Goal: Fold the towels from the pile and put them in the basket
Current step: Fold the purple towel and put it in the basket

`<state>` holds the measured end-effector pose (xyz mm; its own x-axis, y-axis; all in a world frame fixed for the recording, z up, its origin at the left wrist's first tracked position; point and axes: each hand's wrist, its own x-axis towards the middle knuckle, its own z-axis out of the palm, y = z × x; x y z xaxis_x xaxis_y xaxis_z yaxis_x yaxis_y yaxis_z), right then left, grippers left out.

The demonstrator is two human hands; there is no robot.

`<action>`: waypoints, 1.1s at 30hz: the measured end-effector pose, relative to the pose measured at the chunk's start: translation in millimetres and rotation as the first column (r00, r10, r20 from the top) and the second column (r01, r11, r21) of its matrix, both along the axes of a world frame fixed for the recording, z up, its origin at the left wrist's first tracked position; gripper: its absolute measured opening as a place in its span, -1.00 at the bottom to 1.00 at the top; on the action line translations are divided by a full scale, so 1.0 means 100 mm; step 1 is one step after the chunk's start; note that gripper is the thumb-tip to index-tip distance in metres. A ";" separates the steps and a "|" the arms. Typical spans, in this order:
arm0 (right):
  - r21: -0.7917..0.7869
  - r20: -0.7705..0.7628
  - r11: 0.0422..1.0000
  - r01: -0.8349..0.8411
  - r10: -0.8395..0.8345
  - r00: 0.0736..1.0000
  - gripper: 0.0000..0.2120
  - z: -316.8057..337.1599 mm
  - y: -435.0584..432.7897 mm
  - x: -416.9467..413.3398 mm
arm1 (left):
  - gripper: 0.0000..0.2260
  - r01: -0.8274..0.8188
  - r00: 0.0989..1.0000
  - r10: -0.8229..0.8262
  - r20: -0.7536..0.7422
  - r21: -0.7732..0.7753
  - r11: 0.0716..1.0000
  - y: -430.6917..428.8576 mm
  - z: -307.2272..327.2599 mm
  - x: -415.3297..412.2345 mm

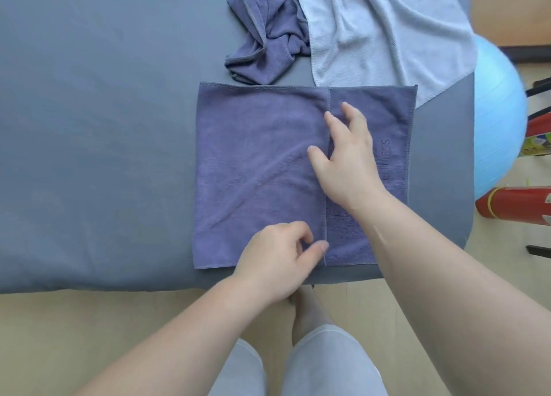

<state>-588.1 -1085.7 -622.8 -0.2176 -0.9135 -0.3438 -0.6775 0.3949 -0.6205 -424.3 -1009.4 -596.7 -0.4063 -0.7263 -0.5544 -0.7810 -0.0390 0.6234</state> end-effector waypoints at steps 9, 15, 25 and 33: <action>0.026 -0.199 0.882 -0.471 0.466 0.862 -0.49 0.24 -0.31 1.07 | -0.77 -0.262 0.879 0.396 0.264 -0.425 0.866 -0.13 -0.02 1.02; 0.215 -0.311 0.864 -0.456 0.503 0.807 -0.45 0.11 -0.60 1.62 | -0.69 -0.224 0.831 0.324 0.453 -0.260 0.939 -0.13 -0.11 1.41; 0.053 -0.266 0.976 -0.209 0.216 0.939 -0.46 0.04 -0.57 2.06 | -0.70 -0.190 0.939 0.227 0.257 -0.161 0.969 -0.18 -0.18 1.69; -0.069 -0.070 0.961 -0.266 0.262 0.963 -0.38 0.12 -0.76 2.85 | -0.73 -0.259 0.881 0.320 0.347 -0.212 0.942 -0.37 -0.09 2.51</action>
<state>-302.6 -1161.6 -610.3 0.0170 -0.9644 -0.2639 -0.7877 0.1497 -0.5977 -173.5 -1046.3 -605.4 0.0489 -0.8682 -0.4937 -0.9246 -0.2263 0.3064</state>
